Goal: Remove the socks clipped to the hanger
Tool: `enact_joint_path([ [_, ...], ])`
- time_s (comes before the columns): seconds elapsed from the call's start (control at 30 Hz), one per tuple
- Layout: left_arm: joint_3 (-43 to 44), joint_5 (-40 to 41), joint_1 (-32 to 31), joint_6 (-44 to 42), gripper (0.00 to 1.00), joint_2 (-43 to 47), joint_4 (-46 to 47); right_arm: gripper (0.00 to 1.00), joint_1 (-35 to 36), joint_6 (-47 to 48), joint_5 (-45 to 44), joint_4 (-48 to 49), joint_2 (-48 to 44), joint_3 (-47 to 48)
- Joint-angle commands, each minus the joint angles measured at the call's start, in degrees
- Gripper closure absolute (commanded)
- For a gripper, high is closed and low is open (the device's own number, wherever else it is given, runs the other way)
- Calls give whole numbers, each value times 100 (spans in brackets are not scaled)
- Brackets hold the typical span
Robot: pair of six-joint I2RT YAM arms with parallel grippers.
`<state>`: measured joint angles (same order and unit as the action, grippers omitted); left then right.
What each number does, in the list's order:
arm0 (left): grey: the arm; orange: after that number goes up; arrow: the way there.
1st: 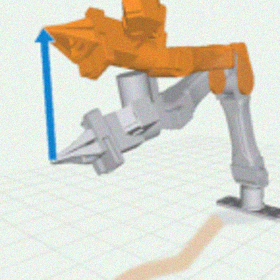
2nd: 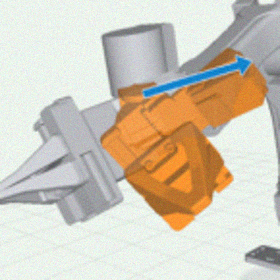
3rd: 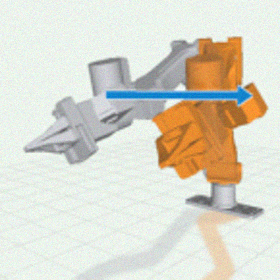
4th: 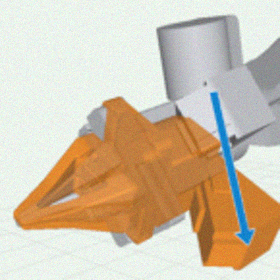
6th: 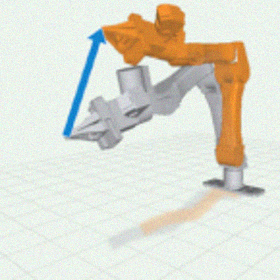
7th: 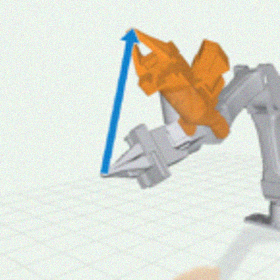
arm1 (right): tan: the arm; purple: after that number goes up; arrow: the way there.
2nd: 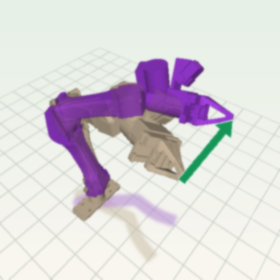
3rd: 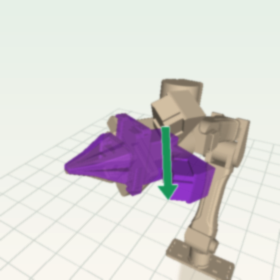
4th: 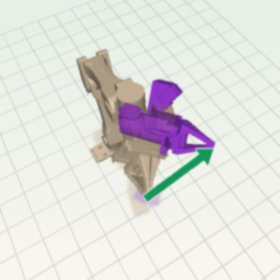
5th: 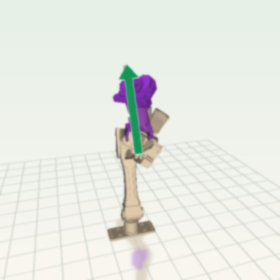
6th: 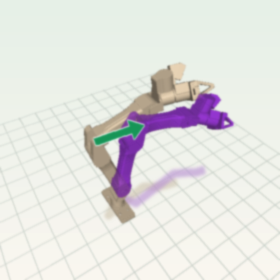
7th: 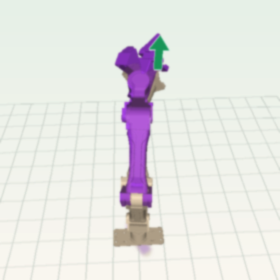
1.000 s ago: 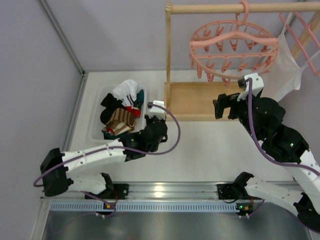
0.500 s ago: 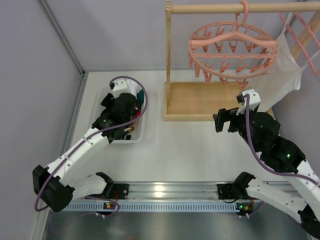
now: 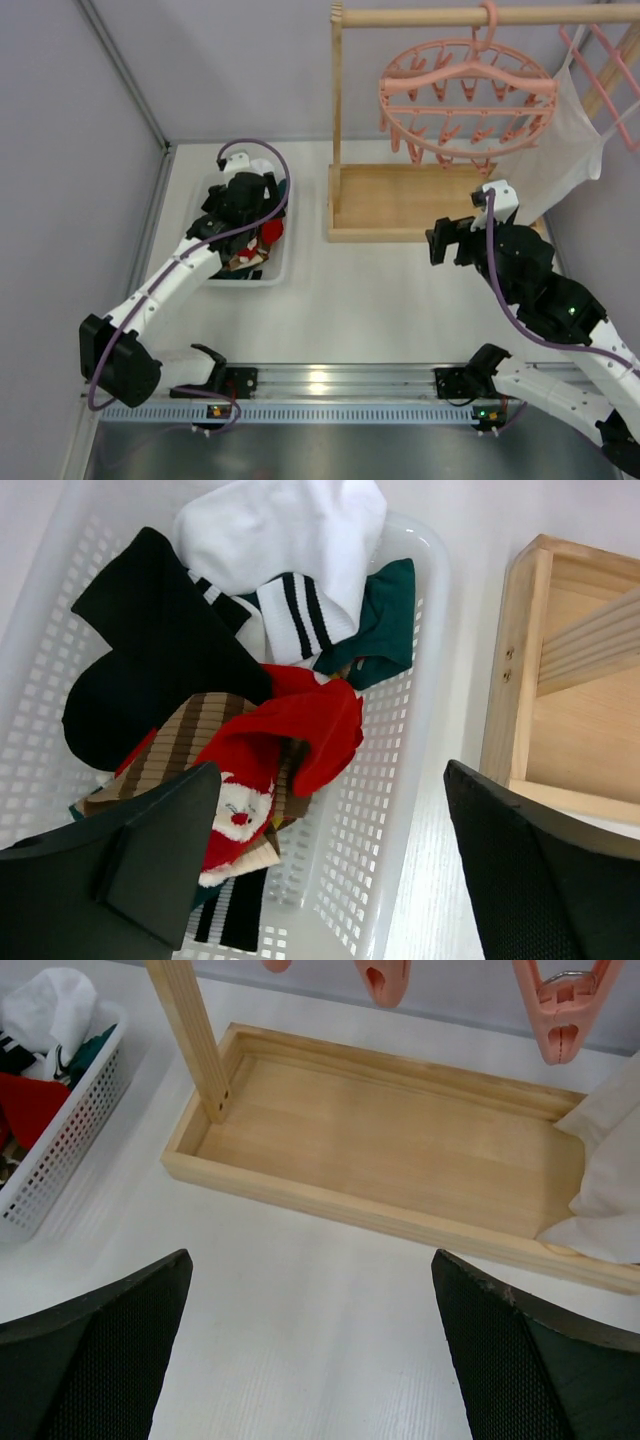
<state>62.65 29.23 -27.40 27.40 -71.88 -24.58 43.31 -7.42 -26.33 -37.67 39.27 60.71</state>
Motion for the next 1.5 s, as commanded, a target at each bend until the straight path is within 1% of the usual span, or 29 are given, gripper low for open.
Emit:
enact_joint_path([
  [0.0, 230, -93, 41, 152, 2, 182, -55, 1, -42, -198, -459, -11, 81, -50],
  [0.03, 247, -93, 42, 152, 2, 305, -160, 1, -51, -303, -731, -64, 116, -50],
  [0.07, 308, -67, 42, 169, 2, 358, -231, 1, -59, -356, -803, -100, 195, -94],
  [0.23, 440, -67, 41, 187, 2, 876, -635, 1, -270, -689, -654, 75, 204, -480],
  [0.33, 502, -189, 42, -32, 2, 1202, -960, 1, -279, -866, -838, 399, -23, -752],
  [0.43, 485, -392, 42, -401, 2, 1509, -1303, 1, -270, -866, -1084, 655, -480, -1279],
  [0.53, 528, -628, 33, -621, 2, 1869, -1716, 1, -279, -963, -1129, 534, -893, -1360],
  [0.6, 555, -708, 42, -752, 2, 2219, -1935, 1, -279, -998, -1155, 200, -1078, -1299],
  [0.77, 476, -963, 33, -1201, 2, 2968, -2139, 1, -279, -910, -1120, -389, -1368, -1193],
  [0.9, 283, -850, 33, -1430, 2, 3364, -2297, 0, -270, -902, -1199, -653, -1597, -1210],
  [1.13, -148, -454, 33, -1299, 2, 3848, -2253, 0, -279, -840, -1006, -663, -1966, -1246],
  [1.3, -315, -243, 24, -1246, 2, 3988, -2244, 1, -279, -805, -971, -715, -1888, -1149],
  [1.47, -543, -269, 24, -1245, 2, 4234, -2051, 1, -279, -639, -962, -768, -1747, -991],
])
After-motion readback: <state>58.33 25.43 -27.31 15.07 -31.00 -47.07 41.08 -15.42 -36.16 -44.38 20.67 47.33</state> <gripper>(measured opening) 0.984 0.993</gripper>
